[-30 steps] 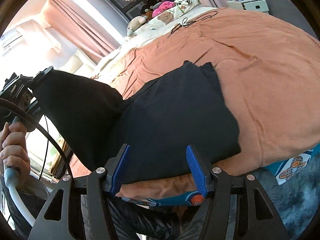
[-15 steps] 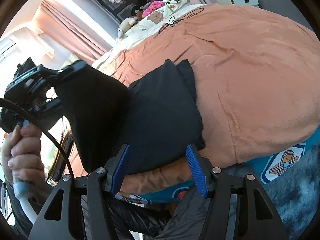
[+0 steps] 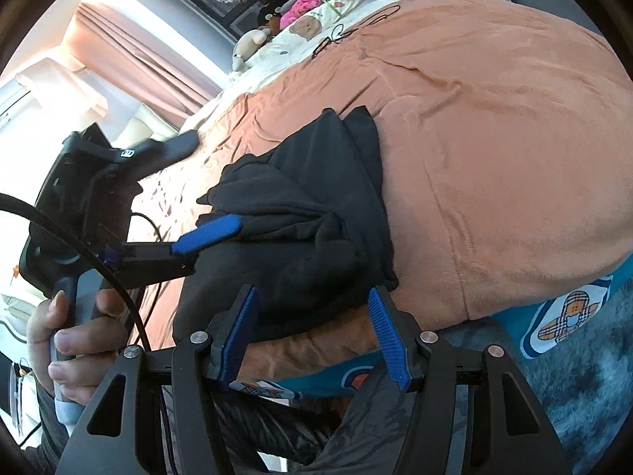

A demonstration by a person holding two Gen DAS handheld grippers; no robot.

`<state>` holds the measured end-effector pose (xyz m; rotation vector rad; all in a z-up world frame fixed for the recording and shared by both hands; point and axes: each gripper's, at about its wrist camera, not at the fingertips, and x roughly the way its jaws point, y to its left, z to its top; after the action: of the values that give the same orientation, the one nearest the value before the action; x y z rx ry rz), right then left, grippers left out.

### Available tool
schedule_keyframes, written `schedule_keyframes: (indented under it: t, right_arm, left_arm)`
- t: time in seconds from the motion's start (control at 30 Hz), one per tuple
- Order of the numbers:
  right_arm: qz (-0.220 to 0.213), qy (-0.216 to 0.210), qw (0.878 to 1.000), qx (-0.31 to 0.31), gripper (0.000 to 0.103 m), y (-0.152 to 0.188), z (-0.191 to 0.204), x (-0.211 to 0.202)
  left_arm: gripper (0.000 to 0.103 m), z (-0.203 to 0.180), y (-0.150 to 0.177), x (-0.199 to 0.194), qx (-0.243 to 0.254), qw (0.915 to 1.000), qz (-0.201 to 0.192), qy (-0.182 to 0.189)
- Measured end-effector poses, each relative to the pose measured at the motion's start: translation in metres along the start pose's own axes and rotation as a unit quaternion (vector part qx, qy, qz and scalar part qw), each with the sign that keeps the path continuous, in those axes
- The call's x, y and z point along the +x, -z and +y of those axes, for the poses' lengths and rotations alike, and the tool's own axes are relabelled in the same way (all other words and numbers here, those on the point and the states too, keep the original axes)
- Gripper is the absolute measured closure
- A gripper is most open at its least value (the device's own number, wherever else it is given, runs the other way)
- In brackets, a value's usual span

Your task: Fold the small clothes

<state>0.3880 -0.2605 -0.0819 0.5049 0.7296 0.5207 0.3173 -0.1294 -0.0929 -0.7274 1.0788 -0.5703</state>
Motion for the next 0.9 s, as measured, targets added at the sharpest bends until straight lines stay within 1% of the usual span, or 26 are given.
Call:
schedule_keyframes:
  t: [0.07,0.17,0.23,0.3,0.43,0.53,0.6,0.63,0.67,0.73,0.8,0.87,0.9]
  right_arm:
    - [0.001,0.0,1.0,-0.003,0.047,0.0,0.003,0.004]
    - [0.008,0.004,1.0,-0.004,0.047,0.0,0.006,0.011]
    - [0.01,-0.003,1.0,-0.001,0.047,0.0,0.008,0.013]
    - [0.009,-0.005,1.0,0.002,0.047,0.0,0.008,0.015]
    - [0.007,-0.009,1.0,0.014,0.047,-0.007,0.005,0.02]
    - [0.009,-0.004,1.0,0.025,0.048,-0.01,-0.001,0.027]
    - [0.009,-0.001,1.0,0.025,0.06,-0.011,-0.002,0.029]
    - [0.011,0.003,1.0,0.023,0.062,-0.012,-0.003,0.031]
    - [0.013,0.004,1.0,0.023,0.067,-0.012,-0.003,0.032]
    - [0.014,0.007,1.0,0.02,0.071,-0.013,-0.003,0.034]
    - [0.012,0.01,1.0,0.014,0.078,-0.013,-0.001,0.034]
    - [0.012,0.009,1.0,0.011,0.081,-0.011,-0.003,0.034]
    - [0.012,0.007,1.0,0.01,0.082,-0.011,-0.003,0.034]
  left_arm:
    - [0.012,0.011,-0.004,-0.012,-0.011,0.9999,-0.008,-0.006]
    - [0.011,0.03,-0.004,-0.03,-0.024,0.9989,-0.027,-0.029]
    - [0.009,0.045,-0.007,-0.04,-0.034,0.9977,-0.039,-0.044]
    - [0.009,0.059,-0.009,-0.046,-0.049,0.9965,-0.045,-0.05]
    - [0.009,0.08,-0.02,-0.038,-0.073,0.9946,-0.045,-0.059]
    - [0.009,0.087,-0.026,-0.032,-0.08,0.9941,-0.047,-0.055]
    - [0.009,0.087,-0.031,-0.032,-0.077,0.994,-0.052,-0.059]
    - [0.009,0.088,-0.034,-0.029,-0.076,0.9935,-0.057,-0.063]
    - [0.009,0.09,-0.038,-0.026,-0.077,0.993,-0.06,-0.067]
    - [0.01,0.093,-0.044,-0.024,-0.078,0.9923,-0.064,-0.072]
    - [0.011,0.092,-0.05,-0.019,-0.073,0.992,-0.067,-0.078]
    - [0.018,0.091,-0.057,-0.018,-0.068,0.9919,-0.068,-0.082]
    - [0.029,0.09,-0.06,-0.017,-0.066,0.9922,-0.069,-0.081]
